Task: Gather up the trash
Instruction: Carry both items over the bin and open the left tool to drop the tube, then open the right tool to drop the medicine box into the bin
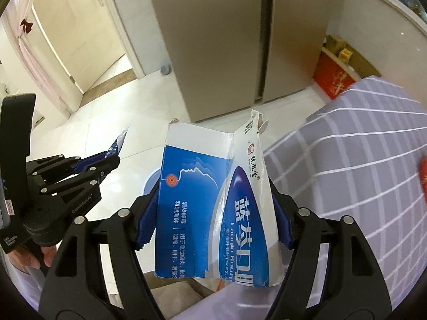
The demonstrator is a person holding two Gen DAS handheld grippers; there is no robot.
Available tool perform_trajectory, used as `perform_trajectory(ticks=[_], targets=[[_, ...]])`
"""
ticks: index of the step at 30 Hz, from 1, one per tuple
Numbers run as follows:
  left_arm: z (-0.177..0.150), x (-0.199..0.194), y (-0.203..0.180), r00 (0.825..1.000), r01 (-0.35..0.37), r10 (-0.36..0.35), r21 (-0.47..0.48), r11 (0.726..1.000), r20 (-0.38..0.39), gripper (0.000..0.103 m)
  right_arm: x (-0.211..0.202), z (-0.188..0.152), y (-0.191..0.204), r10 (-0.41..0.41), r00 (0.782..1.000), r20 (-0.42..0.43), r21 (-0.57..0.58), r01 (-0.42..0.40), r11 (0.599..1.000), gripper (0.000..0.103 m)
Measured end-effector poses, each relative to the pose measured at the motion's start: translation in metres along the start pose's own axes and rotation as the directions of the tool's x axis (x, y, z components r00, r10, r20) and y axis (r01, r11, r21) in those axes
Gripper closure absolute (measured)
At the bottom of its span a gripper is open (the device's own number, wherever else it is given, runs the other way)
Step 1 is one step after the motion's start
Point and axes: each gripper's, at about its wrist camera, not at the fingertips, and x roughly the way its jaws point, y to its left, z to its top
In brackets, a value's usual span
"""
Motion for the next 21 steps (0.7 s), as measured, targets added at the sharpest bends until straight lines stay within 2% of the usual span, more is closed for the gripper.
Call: perform_trajectory(ticks=[2,3,4,6,14,21], targets=[[-0.002,0.007,0.007,1.000,-0.009,0.009,0.002,1.000,-0.014,0.075,0.012,0.000,0.007,0.006,1.000,-0.021,0.003,-0.006,1.000,0.033],[-0.003,0.009,0.011,1.000,-0.005,0.005,0.002,1.000,-0.016,0.052,0.018,0.000,0.010,0.008,0.999,-0.034,0.002,-0.008,1.000,0.033],[-0.005,0.011,0.014,1.000,-0.011,0.011,0.005,1.000,-0.008,0.045,0.022,-0.001,0.013,0.007,0.999,-0.044,0.002,-0.007,1.000,0.032],[-0.010,0.019,0.022,0.998,-0.052,0.052,0.008,0.999,-0.020,0.045,0.031,-0.001,0.018,0.006,0.998,-0.063,0.004,-0.006,1.000,0.032],[-0.034,0.031,0.054,0.994,-0.082,0.079,-0.043,0.996,-0.070,0.045,0.064,-0.011,0.045,0.013,0.990,-0.142,-0.028,-0.017,0.999,0.032],[-0.055,0.026,0.081,0.990,-0.121,0.113,-0.098,0.988,-0.088,0.045,0.088,-0.014,0.071,0.044,0.979,-0.197,-0.067,-0.059,0.996,0.032]])
